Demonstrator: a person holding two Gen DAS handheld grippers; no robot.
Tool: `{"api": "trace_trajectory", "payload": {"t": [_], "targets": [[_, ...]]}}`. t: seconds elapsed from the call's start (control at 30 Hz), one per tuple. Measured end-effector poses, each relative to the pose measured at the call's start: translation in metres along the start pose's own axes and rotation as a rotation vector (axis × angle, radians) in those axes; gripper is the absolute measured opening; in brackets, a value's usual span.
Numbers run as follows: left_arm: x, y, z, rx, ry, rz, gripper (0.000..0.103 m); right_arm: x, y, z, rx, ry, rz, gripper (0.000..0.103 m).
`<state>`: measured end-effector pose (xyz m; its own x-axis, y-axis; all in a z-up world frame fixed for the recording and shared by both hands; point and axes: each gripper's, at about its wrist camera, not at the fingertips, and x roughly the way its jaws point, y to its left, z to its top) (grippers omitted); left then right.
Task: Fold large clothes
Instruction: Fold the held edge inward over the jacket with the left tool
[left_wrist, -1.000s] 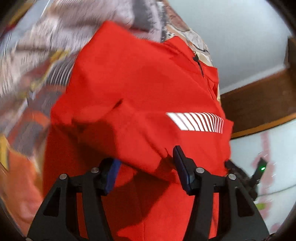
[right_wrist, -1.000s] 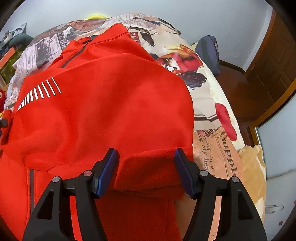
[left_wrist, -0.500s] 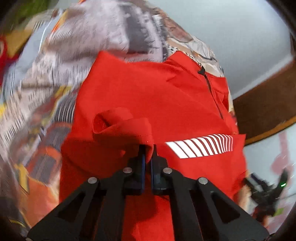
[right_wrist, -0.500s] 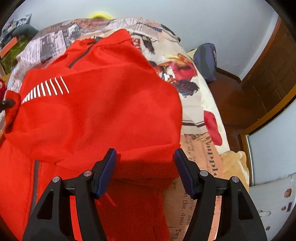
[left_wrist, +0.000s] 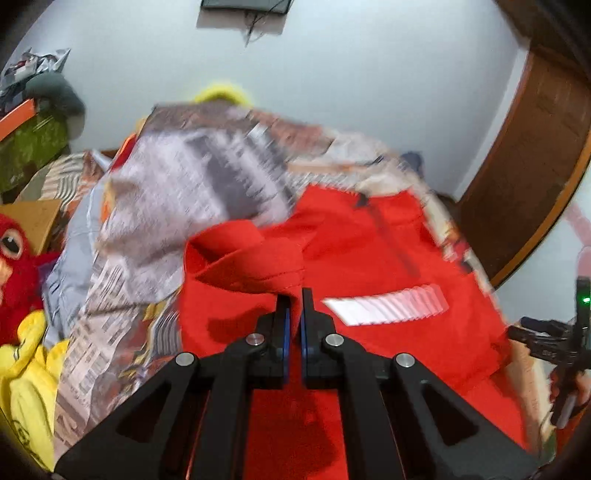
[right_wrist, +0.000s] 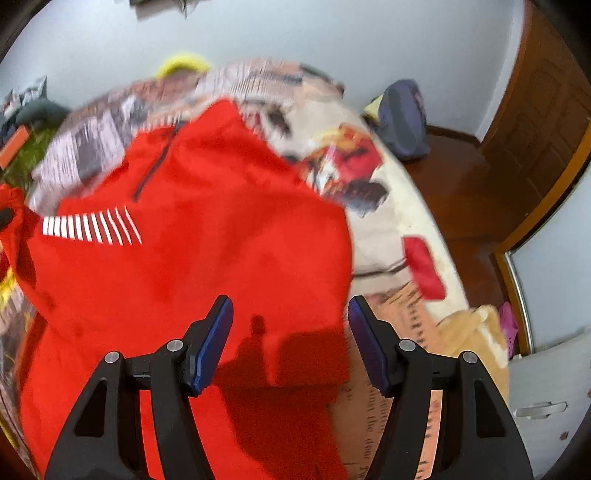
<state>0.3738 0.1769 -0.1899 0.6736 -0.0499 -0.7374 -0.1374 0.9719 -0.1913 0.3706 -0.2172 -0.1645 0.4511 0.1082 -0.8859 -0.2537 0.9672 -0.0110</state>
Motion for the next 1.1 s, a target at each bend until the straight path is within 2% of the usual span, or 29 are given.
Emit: {"api": "trace_trajectory", "payload": {"t": [0.17, 0.2, 0.3, 0.47, 0.63, 0.73, 0.8, 0.83, 0.87, 1.0, 1.1], "targets": [[0.038, 0.023, -0.032, 0.011, 0.111, 0.086, 0.004, 0.031, 0.024, -0.022, -0.098, 0.096, -0.03, 0.061], [0.043, 0.028, -0.039, 0.016, 0.137, 0.087, 0.004, 0.031, 0.029, -0.026, -0.126, 0.08, -0.05, 0.061], [0.054, 0.037, -0.055, 0.026, 0.194, 0.109, 0.014, 0.027, 0.037, -0.03, -0.177, 0.044, -0.092, 0.061], [0.048, 0.054, -0.079, 0.012, 0.239, 0.182, 0.025, 0.028, 0.025, -0.029, -0.128, 0.062, -0.06, 0.062], [0.039, 0.072, -0.093, 0.027, 0.296, 0.256, 0.025, 0.024, 0.023, -0.035, -0.075, 0.06, -0.037, 0.065], [0.02, 0.071, -0.087, 0.028, 0.284, 0.222, 0.027, 0.021, 0.024, -0.038, -0.074, 0.057, -0.041, 0.066], [0.006, 0.066, -0.077, 0.035, 0.243, 0.209, 0.035, 0.019, 0.024, -0.038, -0.075, 0.063, -0.046, 0.066], [0.0, 0.062, -0.073, 0.036, 0.221, 0.206, 0.047, 0.018, 0.024, -0.038, -0.076, 0.067, -0.047, 0.066], [-0.007, 0.059, -0.068, 0.033, 0.196, 0.198, 0.055, 0.017, 0.025, -0.038, -0.078, 0.075, -0.048, 0.066], [-0.014, 0.045, -0.046, 0.006, 0.154, 0.143, 0.055, 0.012, 0.026, -0.037, -0.105, 0.095, -0.046, 0.066], [-0.011, 0.029, -0.029, 0.021, 0.138, 0.123, 0.055, 0.002, 0.03, -0.034, -0.145, 0.077, -0.053, 0.066]]}}
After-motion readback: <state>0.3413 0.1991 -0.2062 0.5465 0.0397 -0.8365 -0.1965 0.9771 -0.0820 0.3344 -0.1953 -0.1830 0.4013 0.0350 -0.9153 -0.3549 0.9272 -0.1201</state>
